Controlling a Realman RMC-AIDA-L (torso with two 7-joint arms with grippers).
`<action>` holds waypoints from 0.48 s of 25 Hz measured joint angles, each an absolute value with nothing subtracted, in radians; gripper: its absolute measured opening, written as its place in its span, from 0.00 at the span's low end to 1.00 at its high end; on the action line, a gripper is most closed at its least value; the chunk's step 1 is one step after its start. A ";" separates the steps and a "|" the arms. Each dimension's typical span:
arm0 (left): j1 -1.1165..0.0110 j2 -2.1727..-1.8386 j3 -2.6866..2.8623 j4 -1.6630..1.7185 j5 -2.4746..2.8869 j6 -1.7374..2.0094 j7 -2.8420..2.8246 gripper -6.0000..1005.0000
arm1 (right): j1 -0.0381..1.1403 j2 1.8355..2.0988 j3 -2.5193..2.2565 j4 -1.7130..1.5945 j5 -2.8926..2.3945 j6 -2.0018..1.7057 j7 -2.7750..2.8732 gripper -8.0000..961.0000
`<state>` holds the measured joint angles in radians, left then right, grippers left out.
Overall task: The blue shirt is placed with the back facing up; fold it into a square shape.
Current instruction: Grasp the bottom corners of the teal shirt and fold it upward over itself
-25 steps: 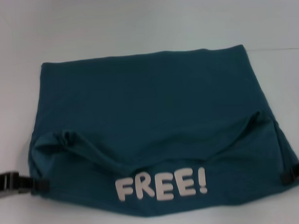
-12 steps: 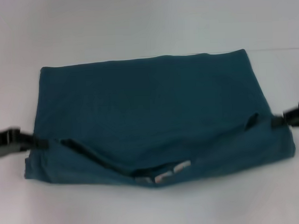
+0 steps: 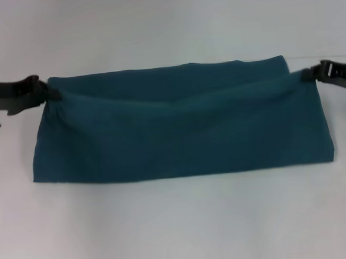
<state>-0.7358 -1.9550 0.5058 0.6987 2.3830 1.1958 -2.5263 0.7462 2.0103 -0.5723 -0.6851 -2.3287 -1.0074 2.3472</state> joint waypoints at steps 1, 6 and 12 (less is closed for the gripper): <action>-0.736 -1.955 0.506 0.699 2.383 1.196 -2.526 0.05 | 0.746 2.010 -0.572 -0.685 -2.329 -1.007 2.347 0.05; -0.771 -1.978 0.595 0.636 2.383 0.965 -2.531 0.05 | 0.788 2.026 -0.647 -0.646 -2.328 -0.809 2.350 0.05; -0.814 -1.991 0.654 0.575 2.384 0.804 -2.537 0.05 | 0.857 2.043 -0.765 -0.542 -2.333 -0.549 2.356 0.05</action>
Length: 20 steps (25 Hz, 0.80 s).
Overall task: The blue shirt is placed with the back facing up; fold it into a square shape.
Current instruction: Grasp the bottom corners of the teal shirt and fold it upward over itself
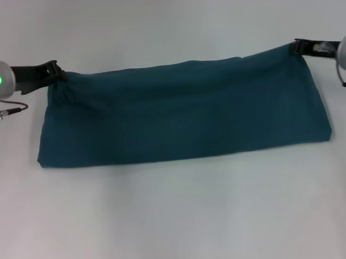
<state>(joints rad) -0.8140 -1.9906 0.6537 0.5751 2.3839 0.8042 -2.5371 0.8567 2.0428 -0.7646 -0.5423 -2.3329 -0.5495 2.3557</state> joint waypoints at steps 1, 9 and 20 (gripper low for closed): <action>-0.820 -1.991 0.656 0.568 2.384 0.789 -2.537 0.05 | 0.872 2.043 -0.786 -0.517 -2.333 -0.510 2.356 0.05; -0.835 -1.992 0.665 0.554 2.384 0.741 -2.538 0.05 | 0.931 2.039 -0.837 -0.442 -2.335 -0.405 2.356 0.05; -0.831 -1.998 0.668 0.562 2.381 0.714 -2.566 0.05 | 0.963 2.036 -0.841 -0.436 -2.336 -0.386 2.350 0.05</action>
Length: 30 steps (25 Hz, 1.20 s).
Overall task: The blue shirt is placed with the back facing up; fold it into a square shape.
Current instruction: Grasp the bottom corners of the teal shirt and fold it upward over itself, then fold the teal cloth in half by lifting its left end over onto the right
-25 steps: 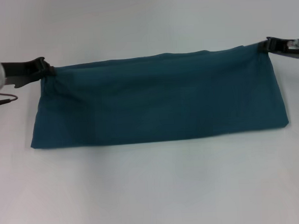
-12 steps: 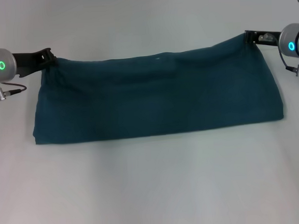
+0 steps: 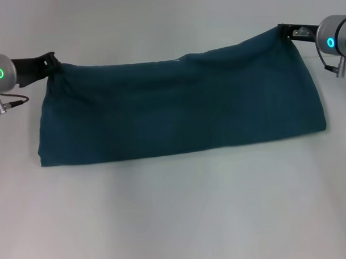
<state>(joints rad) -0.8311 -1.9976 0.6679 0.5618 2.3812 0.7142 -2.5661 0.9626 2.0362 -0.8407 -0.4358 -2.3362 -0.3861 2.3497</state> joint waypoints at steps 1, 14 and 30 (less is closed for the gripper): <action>-0.831 -1.999 0.668 0.562 2.380 0.711 -2.566 0.06 | 0.965 2.036 -0.844 -0.434 -2.336 -0.384 2.350 0.05; -0.839 -2.017 0.694 0.556 2.380 0.614 -2.573 0.16 | 0.972 1.973 -0.842 -0.398 -2.372 -0.394 2.393 0.11; -0.537 -2.056 0.674 0.825 2.035 1.044 -2.608 0.57 | 0.619 1.914 -0.642 -0.717 -2.009 -1.192 2.344 0.66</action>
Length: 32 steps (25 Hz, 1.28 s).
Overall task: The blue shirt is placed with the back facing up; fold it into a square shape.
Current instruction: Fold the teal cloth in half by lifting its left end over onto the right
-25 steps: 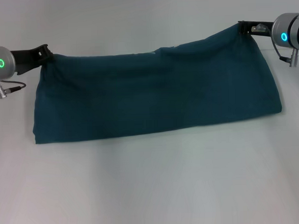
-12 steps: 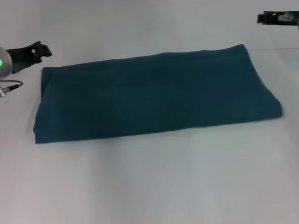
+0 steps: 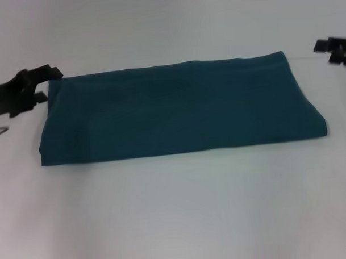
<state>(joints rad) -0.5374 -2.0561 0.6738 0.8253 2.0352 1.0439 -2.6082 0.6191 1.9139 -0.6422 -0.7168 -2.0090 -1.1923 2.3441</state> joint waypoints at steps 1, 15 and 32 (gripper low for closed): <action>-0.503 -2.053 0.659 0.826 1.977 1.107 -2.600 0.65 | 0.589 1.914 -0.626 -0.696 -1.935 -1.256 2.315 0.69; -0.333 -2.086 0.457 0.692 1.923 1.324 -2.615 0.92 | 0.423 1.917 -0.562 -0.532 -1.696 -1.598 2.205 0.72; -0.380 -2.107 0.460 0.592 1.931 1.131 -2.646 0.92 | 0.434 1.928 -0.575 -0.529 -1.728 -1.576 2.191 0.72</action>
<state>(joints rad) -0.3801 -2.1074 0.4603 0.5923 1.9312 1.1306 -2.6462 0.4339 1.9282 -0.5752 -0.5291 -1.7279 -1.5765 2.1913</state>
